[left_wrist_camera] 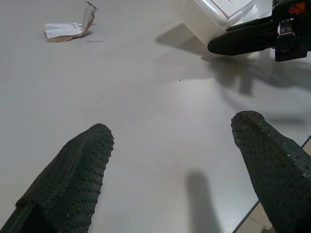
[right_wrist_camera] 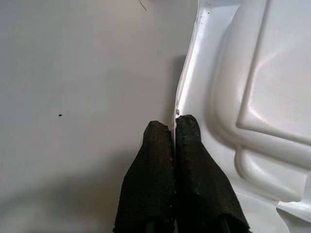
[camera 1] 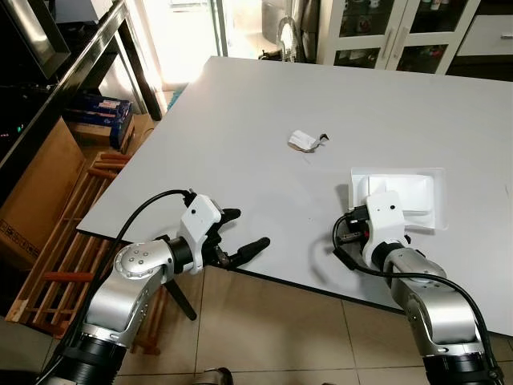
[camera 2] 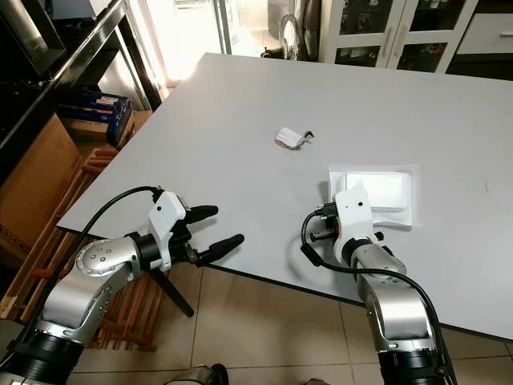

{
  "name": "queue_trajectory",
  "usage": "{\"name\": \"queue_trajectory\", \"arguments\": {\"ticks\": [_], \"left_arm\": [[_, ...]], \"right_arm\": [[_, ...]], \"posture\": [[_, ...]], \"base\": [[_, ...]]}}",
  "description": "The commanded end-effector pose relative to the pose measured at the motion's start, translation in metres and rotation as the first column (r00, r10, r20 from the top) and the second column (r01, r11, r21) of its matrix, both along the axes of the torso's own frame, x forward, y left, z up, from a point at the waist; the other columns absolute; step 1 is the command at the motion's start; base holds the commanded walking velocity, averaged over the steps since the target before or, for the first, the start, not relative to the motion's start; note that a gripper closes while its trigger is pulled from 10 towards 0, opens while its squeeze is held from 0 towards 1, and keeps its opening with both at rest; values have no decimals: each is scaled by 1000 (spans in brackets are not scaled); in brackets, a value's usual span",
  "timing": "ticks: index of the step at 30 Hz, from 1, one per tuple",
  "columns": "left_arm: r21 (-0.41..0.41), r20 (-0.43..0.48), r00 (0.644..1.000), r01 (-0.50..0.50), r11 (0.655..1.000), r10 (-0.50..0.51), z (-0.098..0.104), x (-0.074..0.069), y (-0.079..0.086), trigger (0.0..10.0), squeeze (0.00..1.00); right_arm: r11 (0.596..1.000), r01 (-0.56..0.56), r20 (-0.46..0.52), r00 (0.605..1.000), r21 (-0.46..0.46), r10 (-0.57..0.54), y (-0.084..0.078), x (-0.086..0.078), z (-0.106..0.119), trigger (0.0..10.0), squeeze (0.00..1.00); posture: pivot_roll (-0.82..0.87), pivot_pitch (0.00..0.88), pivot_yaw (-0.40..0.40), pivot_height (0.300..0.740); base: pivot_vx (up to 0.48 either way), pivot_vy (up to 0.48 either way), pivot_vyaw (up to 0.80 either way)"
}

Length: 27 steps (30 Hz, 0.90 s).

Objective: Picking trash to rubbish bin

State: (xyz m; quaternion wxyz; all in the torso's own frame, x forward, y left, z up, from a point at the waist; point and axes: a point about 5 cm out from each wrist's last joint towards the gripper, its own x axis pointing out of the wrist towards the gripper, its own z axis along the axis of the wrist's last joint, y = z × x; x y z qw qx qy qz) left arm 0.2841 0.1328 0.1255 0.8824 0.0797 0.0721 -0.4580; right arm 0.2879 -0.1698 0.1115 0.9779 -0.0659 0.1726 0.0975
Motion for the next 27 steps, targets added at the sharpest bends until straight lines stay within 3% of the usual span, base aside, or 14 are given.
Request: {"name": "queue_trajectory", "arguments": {"ticks": [1,13,18,27], "left_arm": [[19,-9,1000,-1,1000,1,-2,-1,2,10000,0],[18,-9,1000,2,1000,-1,-3,0,1,10000,0],[17,-8,1000,-1,1000,1,-4,0,1,10000,0],[13,-3,1000,-8,1000,8,-3,0,0,10000,0]], "right_arm": [[1000,14,-136,991,5,-13,-2,-9,-27,0,0],[994,30,146,989,-104,-14,1,0,8,0,0],[986,67,285,958,-151,-22,-1,3,27,0,0],[981,82,406,914,-177,-3,2,5,49,0,0]], "posture": [[1,113,91,740],[-4,111,91,740],[-7,112,90,740],[-9,112,88,740]], "base": [[0,0,0],[0,0,0],[0,0,0],[0,0,0]]}}
